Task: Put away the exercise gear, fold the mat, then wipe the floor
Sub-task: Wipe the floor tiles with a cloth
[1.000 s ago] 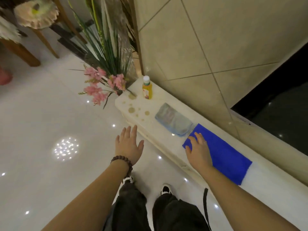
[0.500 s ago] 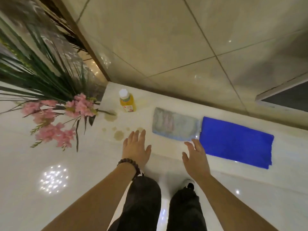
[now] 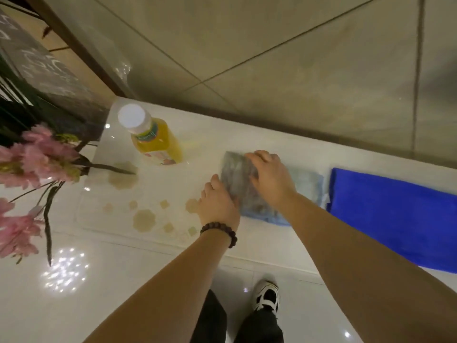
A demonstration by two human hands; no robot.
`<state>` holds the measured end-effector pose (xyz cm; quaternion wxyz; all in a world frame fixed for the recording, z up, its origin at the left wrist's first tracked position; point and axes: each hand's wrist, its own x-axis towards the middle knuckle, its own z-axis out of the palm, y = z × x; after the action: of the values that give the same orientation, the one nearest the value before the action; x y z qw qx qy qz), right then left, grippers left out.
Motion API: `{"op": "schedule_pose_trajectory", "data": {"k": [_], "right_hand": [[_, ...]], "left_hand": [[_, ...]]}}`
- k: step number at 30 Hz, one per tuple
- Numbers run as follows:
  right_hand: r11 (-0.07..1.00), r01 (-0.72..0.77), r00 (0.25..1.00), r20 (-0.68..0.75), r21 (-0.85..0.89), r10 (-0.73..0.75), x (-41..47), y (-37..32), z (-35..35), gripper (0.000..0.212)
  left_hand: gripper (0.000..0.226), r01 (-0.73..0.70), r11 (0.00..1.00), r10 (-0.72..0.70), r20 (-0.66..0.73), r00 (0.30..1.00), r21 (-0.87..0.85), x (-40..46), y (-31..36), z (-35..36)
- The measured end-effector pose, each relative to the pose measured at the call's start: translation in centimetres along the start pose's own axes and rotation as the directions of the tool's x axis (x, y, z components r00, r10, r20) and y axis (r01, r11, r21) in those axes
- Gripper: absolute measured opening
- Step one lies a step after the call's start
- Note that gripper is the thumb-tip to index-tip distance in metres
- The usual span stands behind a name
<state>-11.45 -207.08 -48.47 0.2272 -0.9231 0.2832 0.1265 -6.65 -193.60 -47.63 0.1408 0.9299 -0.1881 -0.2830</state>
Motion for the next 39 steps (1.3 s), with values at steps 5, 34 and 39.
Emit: {"op": "schedule_pose_trajectory", "data": {"k": [5,34,39], "right_hand": [[0.987,0.147,0.989,0.019,-0.06,-0.146,2.2,-0.7,-0.3,0.061],[0.882,-0.215,0.962,-0.062,0.419,0.264,-4.8,11.8,-4.2,0.027],[0.947,-0.214,0.899,-0.332,0.239,0.287,-7.6,7.4,-2.6,0.039]], "left_hand": [[0.012,0.025,0.983,-0.035,-0.055,0.998,-0.181,0.0,0.4,1.0],[0.039,-0.648,0.76,0.642,-0.098,0.76,-0.046,-7.2,6.5,8.9],[0.048,-0.428,0.897,0.442,-0.167,0.881,0.114,-4.9,2.8,5.9]]}}
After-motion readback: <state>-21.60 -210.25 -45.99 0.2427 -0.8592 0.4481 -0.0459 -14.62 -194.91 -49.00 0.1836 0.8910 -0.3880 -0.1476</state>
